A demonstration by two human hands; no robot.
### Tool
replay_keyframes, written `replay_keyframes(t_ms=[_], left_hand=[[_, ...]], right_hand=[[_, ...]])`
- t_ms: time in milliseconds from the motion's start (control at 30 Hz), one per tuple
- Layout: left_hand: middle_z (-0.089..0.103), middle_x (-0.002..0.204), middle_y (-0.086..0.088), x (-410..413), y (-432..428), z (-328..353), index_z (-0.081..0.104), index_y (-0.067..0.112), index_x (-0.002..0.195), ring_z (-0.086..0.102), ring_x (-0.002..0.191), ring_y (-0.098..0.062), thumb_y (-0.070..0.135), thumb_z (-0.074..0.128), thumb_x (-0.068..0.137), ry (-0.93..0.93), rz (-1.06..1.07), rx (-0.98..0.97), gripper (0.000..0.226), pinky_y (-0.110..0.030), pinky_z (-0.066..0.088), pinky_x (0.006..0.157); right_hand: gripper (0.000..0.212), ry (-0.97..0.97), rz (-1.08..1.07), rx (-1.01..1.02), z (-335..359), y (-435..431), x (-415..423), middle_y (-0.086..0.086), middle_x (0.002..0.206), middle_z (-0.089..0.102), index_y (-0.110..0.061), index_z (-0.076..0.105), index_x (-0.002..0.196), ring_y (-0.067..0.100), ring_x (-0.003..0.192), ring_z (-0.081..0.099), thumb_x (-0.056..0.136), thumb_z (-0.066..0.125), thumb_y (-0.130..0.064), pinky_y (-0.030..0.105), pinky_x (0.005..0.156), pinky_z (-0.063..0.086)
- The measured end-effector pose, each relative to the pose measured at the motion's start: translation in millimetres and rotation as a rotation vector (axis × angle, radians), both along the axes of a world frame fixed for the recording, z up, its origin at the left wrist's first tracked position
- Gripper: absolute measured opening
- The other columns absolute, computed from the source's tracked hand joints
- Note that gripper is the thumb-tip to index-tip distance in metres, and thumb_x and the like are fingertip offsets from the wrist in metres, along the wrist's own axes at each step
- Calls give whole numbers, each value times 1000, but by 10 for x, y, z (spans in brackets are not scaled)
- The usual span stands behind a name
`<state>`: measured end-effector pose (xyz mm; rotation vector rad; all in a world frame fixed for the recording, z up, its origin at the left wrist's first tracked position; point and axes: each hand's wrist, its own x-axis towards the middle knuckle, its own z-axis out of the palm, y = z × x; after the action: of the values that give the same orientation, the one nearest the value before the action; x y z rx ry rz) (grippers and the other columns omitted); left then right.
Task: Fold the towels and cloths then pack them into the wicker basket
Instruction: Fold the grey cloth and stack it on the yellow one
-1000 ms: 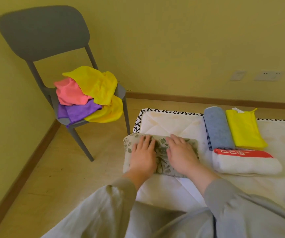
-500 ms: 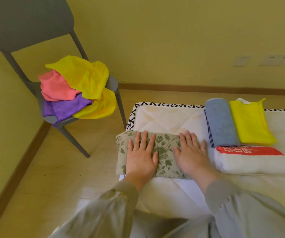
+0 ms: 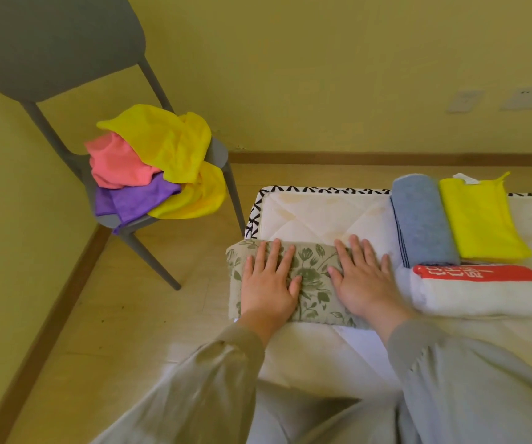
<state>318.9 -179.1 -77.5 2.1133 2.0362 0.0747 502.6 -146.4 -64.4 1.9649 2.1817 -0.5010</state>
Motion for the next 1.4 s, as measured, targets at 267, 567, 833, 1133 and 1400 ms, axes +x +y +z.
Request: replay_keyframes(t_ms=[267, 567, 833, 1133, 1400], left_hand=[[-23, 154, 1, -91, 15, 136, -11, 27, 150, -24, 143, -25, 52, 7, 97, 61, 79, 8, 62, -50, -11, 114], [-22, 155, 4, 38, -71, -9, -20, 36, 144, -25, 141, -20, 56, -7, 87, 97, -154, -13, 62, -51, -8, 117], [-19, 157, 4, 39, -56, 6, -19, 35, 145, -19, 145, -21, 57, -2, 89, 100, -156, -50, 62, -51, -7, 118], [26, 155, 2, -16, 186, 791, 32, 25, 146, 10, 146, -14, 19, 47, 98, -739, 177, -58, 51, -35, 11, 117], [56, 77, 6, -210, 129, 1938, 60, 20, 78, 51, 81, -13, 8, 60, 86, -695, -6, -88, 14, -19, 38, 67]], right_hand=[[55, 131, -7, 77, 46, 46, 55, -3, 160, -3, -27, 3, 152, 18, 147, -6, 100, 16, -40, 46, 119, 1], [37, 133, -155, 243, 277, 183, 47, 2, 114, 52, -17, 56, 118, 21, 108, 44, 85, 58, -33, 35, 96, 39], [12, 661, -416, 149, 537, 281, 42, -3, 82, 62, -13, 61, 78, 17, 78, 58, 86, 67, -19, 28, 64, 44], [3, 980, -309, 187, 1089, 64, -190, -4, 83, 66, -13, 71, 84, 3, 76, 57, 82, 71, -12, 8, 61, 39], [6, 1018, -148, 205, 1855, -84, -473, 2, 69, 62, -7, 70, 77, 11, 62, 48, 78, 74, -11, 16, 51, 36]])
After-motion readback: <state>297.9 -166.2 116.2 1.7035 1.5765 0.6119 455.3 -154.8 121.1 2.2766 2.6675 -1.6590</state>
